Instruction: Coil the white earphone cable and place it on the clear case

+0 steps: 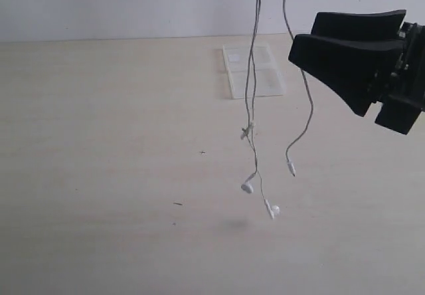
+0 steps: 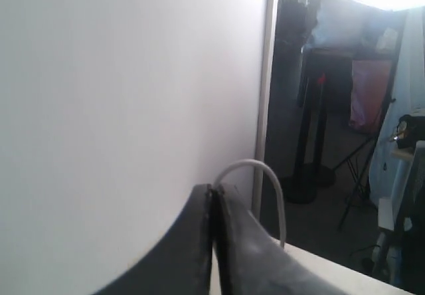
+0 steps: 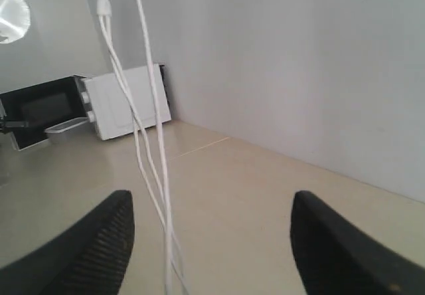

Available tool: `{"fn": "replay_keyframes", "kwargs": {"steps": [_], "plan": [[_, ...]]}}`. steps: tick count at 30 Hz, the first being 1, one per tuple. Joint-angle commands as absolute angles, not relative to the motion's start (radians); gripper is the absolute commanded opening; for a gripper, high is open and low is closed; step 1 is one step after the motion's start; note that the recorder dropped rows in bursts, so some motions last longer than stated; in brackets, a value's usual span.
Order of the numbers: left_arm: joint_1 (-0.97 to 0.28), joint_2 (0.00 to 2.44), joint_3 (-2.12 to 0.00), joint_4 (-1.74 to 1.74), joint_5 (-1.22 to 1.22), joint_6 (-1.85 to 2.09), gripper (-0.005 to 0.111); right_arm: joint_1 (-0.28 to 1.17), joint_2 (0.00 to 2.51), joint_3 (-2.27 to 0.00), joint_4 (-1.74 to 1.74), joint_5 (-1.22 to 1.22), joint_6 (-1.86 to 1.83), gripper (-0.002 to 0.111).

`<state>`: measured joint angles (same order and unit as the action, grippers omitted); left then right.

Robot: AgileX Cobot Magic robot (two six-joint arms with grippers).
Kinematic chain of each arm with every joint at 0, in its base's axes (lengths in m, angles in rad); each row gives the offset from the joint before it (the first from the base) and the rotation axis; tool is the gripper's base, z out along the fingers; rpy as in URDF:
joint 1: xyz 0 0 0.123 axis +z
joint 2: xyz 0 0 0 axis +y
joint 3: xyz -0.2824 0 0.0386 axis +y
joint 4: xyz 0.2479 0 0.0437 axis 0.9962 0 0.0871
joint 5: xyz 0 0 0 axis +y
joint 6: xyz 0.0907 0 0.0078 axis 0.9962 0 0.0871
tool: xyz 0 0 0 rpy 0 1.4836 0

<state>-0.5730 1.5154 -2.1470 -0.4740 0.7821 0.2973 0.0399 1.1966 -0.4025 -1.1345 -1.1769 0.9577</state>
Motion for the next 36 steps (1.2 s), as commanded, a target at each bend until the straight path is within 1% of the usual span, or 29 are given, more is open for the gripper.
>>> {"fn": "replay_keyframes", "kwargs": {"steps": [1, 8, 14, 18, 23, 27, 31, 36], "plan": [[-0.569, 1.513, -2.152, -0.455, 0.723, 0.284, 0.0, 0.035, 1.271, -0.414, -1.094, -1.221, 0.883, 0.067], [-0.569, 1.513, -2.152, -0.412, 0.729, 0.284, 0.0, 0.048, 1.276, -0.417, -1.072, -1.221, 0.807, 0.067], [-0.569, 1.513, -2.152, -0.412, 0.731, 0.284, 0.0, 0.152, 1.271, -0.421, -0.973, -1.221, 0.679, 0.067], [-0.569, 1.513, -2.152, -0.412, 0.749, 0.284, 0.0, 0.222, 1.271, -0.448, -1.029, -1.221, 0.682, 0.067], [-0.569, 1.513, -2.152, -0.407, 0.783, 0.284, 0.0, 0.277, 1.273, -0.498, -1.029, -1.221, 0.76, 0.067], [-0.569, 1.513, -2.152, -0.407, 0.789, 0.284, 0.0, 0.327, 1.296, -0.525, -1.023, -1.219, 0.753, 0.067], [-0.569, 1.513, -2.152, -0.407, 0.791, 0.284, 0.0, 0.338, 1.332, -0.546, -1.013, -1.172, 0.757, 0.067], [-0.569, 1.513, -2.152, -0.407, 0.791, 0.284, 0.0, 0.338, 1.373, -0.546, -0.955, -1.188, 0.744, 0.067]]}}
